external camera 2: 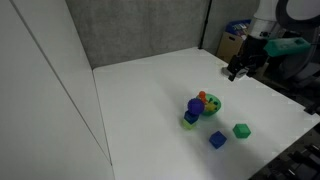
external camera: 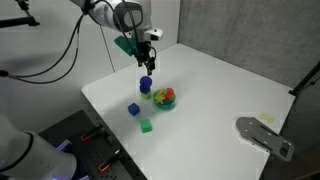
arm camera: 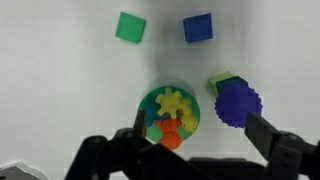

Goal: Remove the yellow object from the bowl

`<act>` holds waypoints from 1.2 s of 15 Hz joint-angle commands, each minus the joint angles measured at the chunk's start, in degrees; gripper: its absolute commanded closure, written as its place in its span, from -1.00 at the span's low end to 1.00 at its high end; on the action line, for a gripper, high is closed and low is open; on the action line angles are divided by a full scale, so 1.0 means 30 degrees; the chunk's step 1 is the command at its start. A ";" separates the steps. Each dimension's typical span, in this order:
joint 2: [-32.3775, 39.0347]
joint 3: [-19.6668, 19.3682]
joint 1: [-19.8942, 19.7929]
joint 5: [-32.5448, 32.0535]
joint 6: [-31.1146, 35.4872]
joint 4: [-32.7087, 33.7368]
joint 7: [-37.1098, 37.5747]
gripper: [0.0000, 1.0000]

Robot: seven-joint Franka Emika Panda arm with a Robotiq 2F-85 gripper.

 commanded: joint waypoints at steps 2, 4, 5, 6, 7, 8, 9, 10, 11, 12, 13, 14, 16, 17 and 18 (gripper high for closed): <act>-0.0034 -0.0337 0.0354 0.0007 -0.0050 0.0030 -0.0012 -1.00; 0.0393 -0.0475 0.0262 -0.0329 0.0271 0.0619 0.0737 -1.00; 0.0720 -0.0559 0.0219 -0.0082 0.0701 0.0950 0.0330 -1.00; 0.1054 -0.0654 0.0181 0.0186 0.0851 0.1313 0.0217 -1.00; 0.1412 -0.0761 0.0163 0.0063 0.1141 0.1632 0.0332 -1.00; 0.1946 -0.0881 0.0155 0.0056 0.1287 0.2085 0.0351 -1.00; 0.2511 -0.0976 0.0167 0.0049 0.1555 0.2429 0.0207 -1.00; 0.3120 -0.1061 0.0182 0.0173 0.1580 0.2839 0.0026 -1.00; 0.3808 -0.1140 0.0219 0.0197 0.1575 0.3272 0.0098 -1.00; 0.4422 -0.1190 0.0257 0.0215 0.1796 0.3592 -0.0055 -1.00; 0.5146 -0.1243 0.0339 0.0056 0.1891 0.3969 0.0004 -1.00; 0.5956 -0.1329 0.0477 -0.0214 0.2149 0.4329 0.0253 -1.00; 0.7360 -0.1402 0.0684 -0.0268 0.2759 0.4884 0.0046 -1.00; 0.8020 -0.1532 0.0884 -0.0520 0.3252 0.5056 0.0158 -1.00; 0.8707 -0.1786 0.1188 -0.0938 0.3866 0.5246 0.0426 -1.00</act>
